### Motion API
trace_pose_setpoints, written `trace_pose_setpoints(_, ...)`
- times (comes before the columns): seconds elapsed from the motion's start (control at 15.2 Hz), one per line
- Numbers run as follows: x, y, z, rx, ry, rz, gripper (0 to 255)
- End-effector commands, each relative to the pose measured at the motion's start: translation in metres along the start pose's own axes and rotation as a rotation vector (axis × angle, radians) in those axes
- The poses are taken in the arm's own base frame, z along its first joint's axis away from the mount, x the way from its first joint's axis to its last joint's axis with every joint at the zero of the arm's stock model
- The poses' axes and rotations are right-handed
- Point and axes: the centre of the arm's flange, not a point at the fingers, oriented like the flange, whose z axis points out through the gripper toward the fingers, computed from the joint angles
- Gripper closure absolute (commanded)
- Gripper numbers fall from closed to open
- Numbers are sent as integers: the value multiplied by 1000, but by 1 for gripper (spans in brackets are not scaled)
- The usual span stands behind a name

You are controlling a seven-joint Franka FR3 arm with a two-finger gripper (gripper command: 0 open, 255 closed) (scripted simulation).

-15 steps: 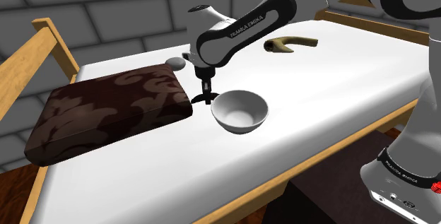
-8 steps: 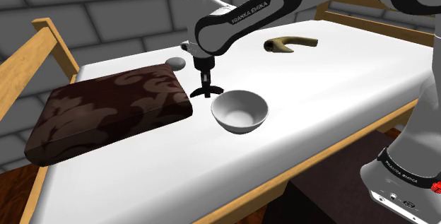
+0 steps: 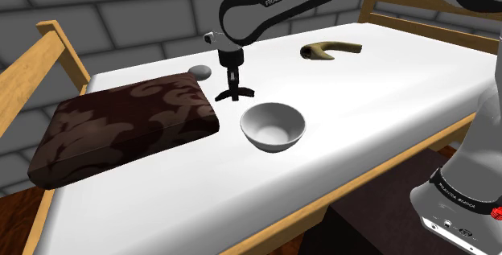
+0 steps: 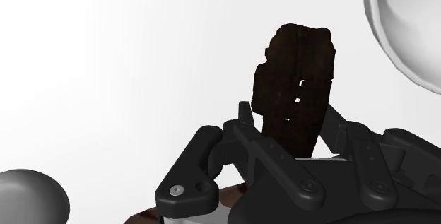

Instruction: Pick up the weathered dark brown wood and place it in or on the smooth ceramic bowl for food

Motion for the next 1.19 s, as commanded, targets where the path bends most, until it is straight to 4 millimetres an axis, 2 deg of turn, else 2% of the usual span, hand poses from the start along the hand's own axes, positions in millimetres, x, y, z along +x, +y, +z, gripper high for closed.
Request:
trace_pose_setpoints(0.0,0,-1,-11,0,0,0,255)
trace_pose_setpoints(0.73,-1,1,-68,0,0,0,255)
trace_pose_setpoints(1.12,-52,-59,-73,0,0,0,255)
